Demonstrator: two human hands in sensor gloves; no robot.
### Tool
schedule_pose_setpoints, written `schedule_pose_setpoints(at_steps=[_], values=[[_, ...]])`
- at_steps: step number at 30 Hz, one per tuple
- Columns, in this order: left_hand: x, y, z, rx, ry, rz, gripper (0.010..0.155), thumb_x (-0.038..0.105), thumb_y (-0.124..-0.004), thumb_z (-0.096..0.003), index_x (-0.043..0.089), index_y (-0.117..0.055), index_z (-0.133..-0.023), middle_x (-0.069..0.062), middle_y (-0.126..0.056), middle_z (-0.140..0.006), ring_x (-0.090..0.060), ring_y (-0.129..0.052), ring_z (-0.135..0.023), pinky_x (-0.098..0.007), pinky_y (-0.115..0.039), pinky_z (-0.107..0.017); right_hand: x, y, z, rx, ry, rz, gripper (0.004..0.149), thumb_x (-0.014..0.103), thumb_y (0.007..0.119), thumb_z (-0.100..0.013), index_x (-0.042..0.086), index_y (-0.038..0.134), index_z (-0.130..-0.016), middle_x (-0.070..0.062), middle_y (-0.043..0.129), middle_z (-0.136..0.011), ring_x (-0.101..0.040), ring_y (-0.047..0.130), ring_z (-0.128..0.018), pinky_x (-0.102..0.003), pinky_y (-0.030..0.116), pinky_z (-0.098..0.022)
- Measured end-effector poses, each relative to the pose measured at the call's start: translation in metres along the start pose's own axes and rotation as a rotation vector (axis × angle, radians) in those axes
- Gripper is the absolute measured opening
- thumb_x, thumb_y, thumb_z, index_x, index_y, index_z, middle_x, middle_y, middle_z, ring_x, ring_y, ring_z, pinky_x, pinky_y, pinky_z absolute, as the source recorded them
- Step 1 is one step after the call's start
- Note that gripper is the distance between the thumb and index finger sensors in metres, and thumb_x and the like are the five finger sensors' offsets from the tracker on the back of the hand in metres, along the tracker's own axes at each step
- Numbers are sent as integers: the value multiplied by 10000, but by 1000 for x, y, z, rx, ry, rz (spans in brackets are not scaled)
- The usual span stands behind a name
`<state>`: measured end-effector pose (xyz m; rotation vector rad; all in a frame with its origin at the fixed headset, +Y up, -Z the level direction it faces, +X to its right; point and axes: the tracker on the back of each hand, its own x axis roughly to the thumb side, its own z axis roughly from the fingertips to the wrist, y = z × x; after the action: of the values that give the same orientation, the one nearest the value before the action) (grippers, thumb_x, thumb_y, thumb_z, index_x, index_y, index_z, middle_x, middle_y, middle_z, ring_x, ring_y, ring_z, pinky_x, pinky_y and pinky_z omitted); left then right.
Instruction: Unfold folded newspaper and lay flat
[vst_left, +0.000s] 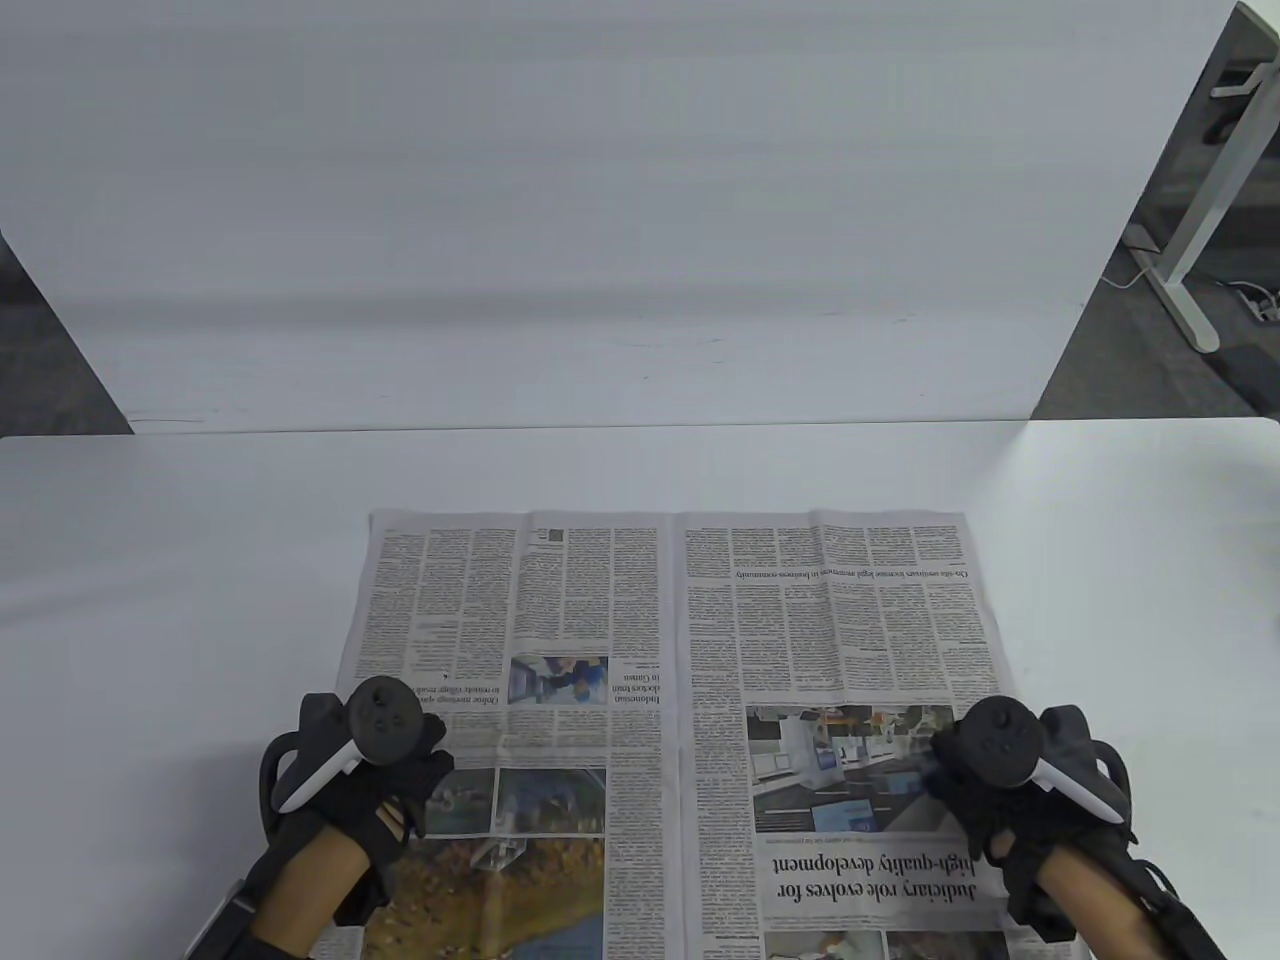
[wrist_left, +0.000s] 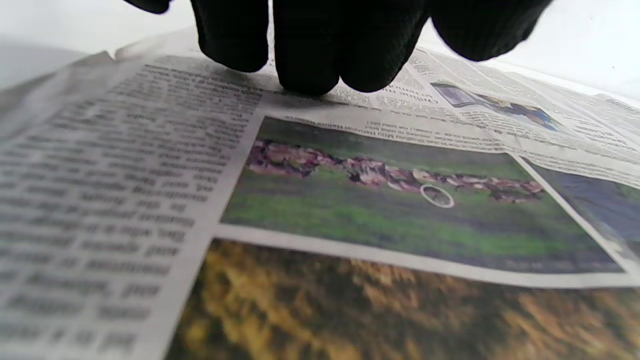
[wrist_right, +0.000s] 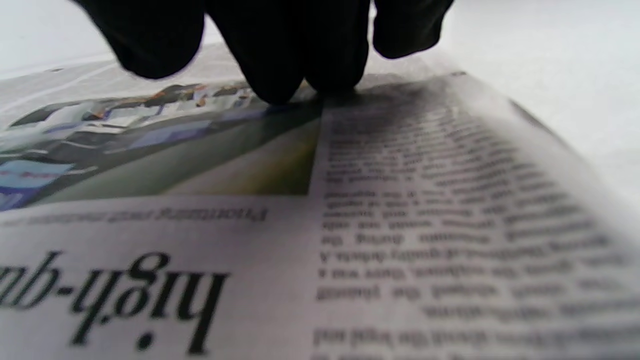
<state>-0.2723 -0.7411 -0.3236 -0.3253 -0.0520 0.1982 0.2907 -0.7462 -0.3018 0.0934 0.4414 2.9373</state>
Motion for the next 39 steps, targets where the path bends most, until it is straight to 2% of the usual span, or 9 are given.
schedule_pose_setpoints(at_steps=[8, 17, 24, 28, 31, 34, 39], values=[[5, 3, -30, -27, 28, 45, 609, 442, -710, -467, 194, -659, -1021, -153, -590, -1104, -513, -510, -1041, -700, -430, -718, -2, -7, -32, -26, 69, -2, 642, 482, 744, -445, 136, 703, -984, -215, 637, -1096, -541, 451, -1006, -802, 288, -596], [4, 10, -57, -15, 65, 117, 609, 439, -710, -467, 189, -653, -1020, -146, -576, -1102, -501, -477, -1043, -699, -420, -721, -6, -18, -63, -21, 148, -75, 643, 490, 744, -445, 161, 690, -994, -178, 613, -1113, -526, 420, -1022, -796, 276, -611], [1, 11, -68, -7, 78, 190, 608, 435, -708, -468, 181, -650, -1018, -146, -565, -1097, -492, -443, -1040, -695, -421, -720, -12, -17, -67, -53, 156, -120, 634, 495, 745, -443, 176, 694, -989, -153, 620, -1106, -523, 429, -1016, -796, 290, -604], [7, 13, -63, 7, 68, 146, 638, 441, -705, -472, 205, -561, -1048, -154, -463, -1131, -532, -387, -1042, -705, -391, -717, -13, -20, -64, -67, 148, -165, 653, 497, 739, -449, 176, 647, -1010, -161, 558, -1128, -544, 376, -1009, -810, 283, -583], [30, 21, -54, 52, 20, 83, 649, 450, -703, -474, 236, -529, -1062, -173, -390, -1148, -548, -348, -1049, -709, -383, -718, 4, -30, -61, -68, 148, -177, 666, 500, 735, -457, 191, 606, -1033, -146, 503, -1156, -551, 332, -1024, -808, 258, -598], [60, 27, -50, 70, -28, 89, 661, 462, -696, -478, 255, -495, -1073, -173, -361, -1156, -556, -330, -1052, -711, -376, -719, 36, -37, -58, -85, 118, -176, 679, 501, 735, -458, 194, 582, -1044, -154, 465, -1166, -563, 315, -1022, -811, 257, -595], [112, 15, -51, 51, -96, 102, 673, 466, -689, -479, 274, -451, -1079, -163, -290, -1161, -558, -269, -1052, -714, -342, -720, 96, -26, -54, -88, 42, -178, 718, 498, 739, -457, 241, 463, -1068, -150, 325, -1183, -574, 246, -1017, -819, 260, -591]])
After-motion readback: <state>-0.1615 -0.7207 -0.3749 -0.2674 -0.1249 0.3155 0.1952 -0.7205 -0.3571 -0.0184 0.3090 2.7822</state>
